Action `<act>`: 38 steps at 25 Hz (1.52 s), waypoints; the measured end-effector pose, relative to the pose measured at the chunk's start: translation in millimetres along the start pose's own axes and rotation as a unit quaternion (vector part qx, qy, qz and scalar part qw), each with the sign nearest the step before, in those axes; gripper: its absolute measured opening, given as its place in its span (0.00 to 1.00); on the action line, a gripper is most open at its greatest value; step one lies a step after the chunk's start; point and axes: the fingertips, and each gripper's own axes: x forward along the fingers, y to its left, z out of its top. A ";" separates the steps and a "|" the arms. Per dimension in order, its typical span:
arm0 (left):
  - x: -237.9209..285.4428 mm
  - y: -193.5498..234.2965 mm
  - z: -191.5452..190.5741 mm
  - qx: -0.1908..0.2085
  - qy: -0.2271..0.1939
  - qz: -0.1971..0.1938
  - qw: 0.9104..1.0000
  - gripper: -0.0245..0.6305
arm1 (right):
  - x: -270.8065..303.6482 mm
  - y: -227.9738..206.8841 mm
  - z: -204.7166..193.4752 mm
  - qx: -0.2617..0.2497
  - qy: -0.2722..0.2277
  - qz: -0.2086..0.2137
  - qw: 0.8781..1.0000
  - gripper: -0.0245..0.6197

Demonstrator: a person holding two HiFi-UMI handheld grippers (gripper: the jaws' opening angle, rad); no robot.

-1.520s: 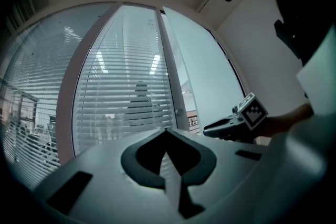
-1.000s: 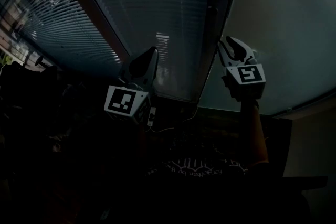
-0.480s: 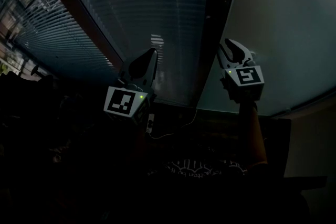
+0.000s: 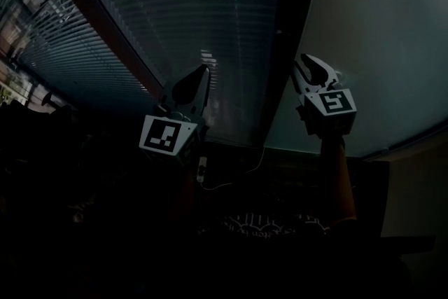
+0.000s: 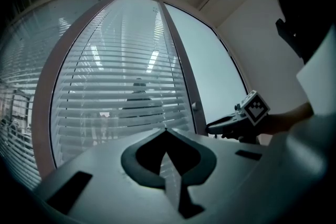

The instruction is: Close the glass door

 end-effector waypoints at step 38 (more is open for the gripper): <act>16.3 -1.4 -5.4 0.005 0.010 -0.023 1.000 0.02 | 1.7 -1.9 -0.4 0.005 -0.003 0.059 0.998 0.26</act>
